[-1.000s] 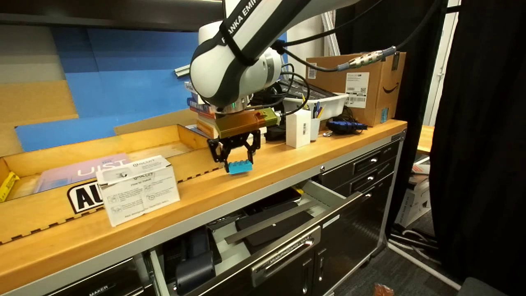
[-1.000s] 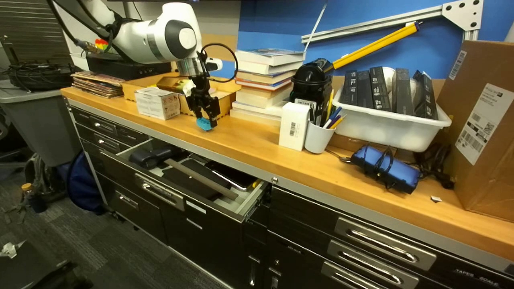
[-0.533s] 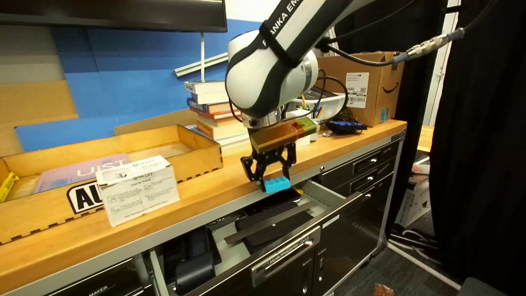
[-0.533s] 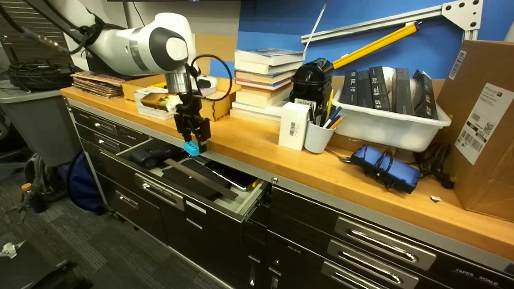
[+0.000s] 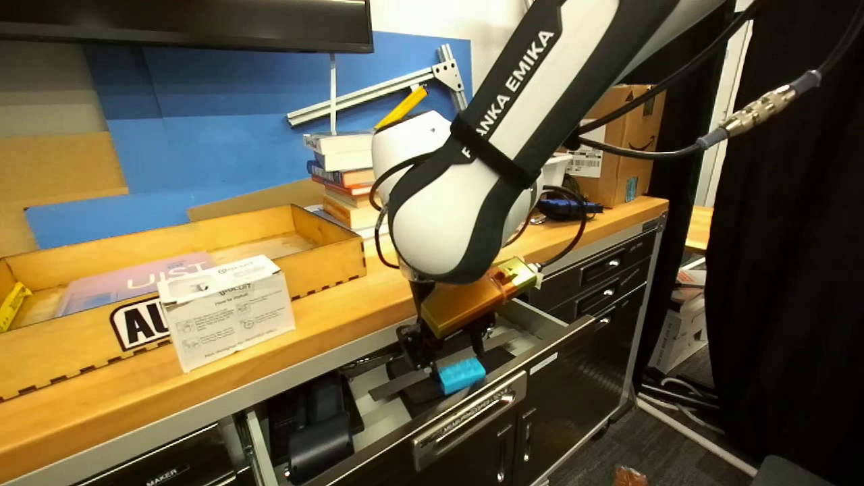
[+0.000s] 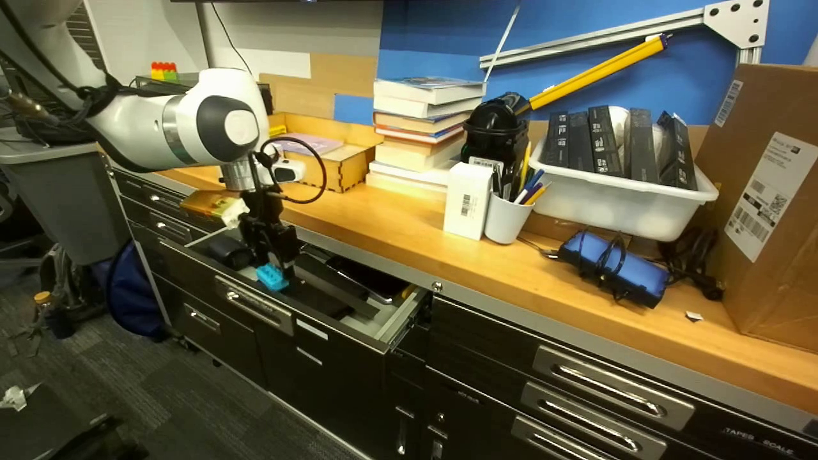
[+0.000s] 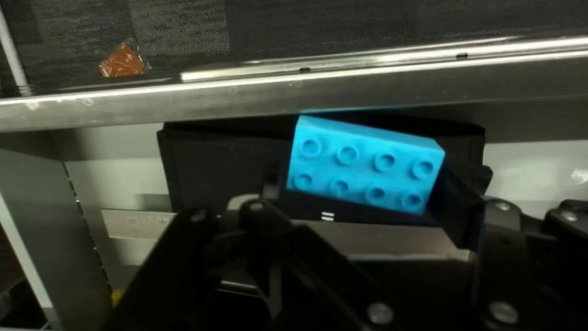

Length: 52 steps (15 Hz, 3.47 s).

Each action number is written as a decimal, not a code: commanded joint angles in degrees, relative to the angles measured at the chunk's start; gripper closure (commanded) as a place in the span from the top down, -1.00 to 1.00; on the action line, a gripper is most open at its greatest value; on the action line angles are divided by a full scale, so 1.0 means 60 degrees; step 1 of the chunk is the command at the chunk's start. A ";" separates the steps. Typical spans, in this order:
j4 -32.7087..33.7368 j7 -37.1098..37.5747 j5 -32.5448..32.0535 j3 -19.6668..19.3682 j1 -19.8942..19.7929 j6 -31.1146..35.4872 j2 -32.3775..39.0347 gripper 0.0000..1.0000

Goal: Pick up the blue object on top of the counter and put it in the open drawer and close it

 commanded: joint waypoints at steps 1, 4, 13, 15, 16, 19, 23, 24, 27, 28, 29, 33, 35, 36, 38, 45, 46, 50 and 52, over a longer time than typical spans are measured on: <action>-0.0332 0.0640 -0.0518 -0.0075 0.0089 0.0613 -0.0236 1.00; -0.0513 0.0759 -0.0752 -0.0165 0.0015 0.0549 -0.0545 1.00; -0.0701 -0.0601 0.0071 -0.0158 -0.0634 -0.2787 -0.0892 1.00; -0.0662 -0.0915 0.0169 -0.0126 -0.0670 -0.3126 -0.0726 1.00; -0.0680 -0.1007 0.0159 -0.0124 -0.0679 -0.3082 -0.0636 1.00; -0.0928 -0.0572 -0.0086 -0.0127 -0.0623 -0.2088 -0.0461 1.00; -0.0937 0.0300 -0.0373 -0.0130 -0.0425 -0.0653 -0.0037 1.00; -0.0896 0.0576 -0.0567 -0.0141 -0.0340 -0.0422 0.0050 1.00; -0.0756 0.2053 -0.2040 -0.0290 -0.0026 0.0487 0.0223 1.00; -0.0601 0.2505 -0.2440 -0.0305 0.0045 0.0658 0.0358 1.00; -0.0453 0.2985 -0.2855 -0.0337 0.0128 0.0819 0.0461 1.00; 0.0213 0.4351 -0.3902 -0.0354 0.0416 0.1114 0.0946 1.00; 0.0559 0.4981 -0.4345 -0.0339 0.0574 0.1194 0.1181 1.00; 0.0754 0.5348 -0.4619 -0.0339 0.0686 0.1261 0.1322 1.00; 0.1120 0.5910 -0.5033 -0.0322 0.0864 0.1312 0.1612 1.00; 0.2060 0.7136 -0.5937 -0.0320 0.1268 0.1238 0.2202 1.00; 0.2003 0.7200 -0.6009 -0.0317 0.1245 0.1223 0.2173 1.00; 0.1192 0.5348 -0.4742 0.0201 0.0699 0.0444 0.1264 1.00; 0.0904 0.3835 -0.3422 0.0819 0.0208 -0.0761 0.0652 1.00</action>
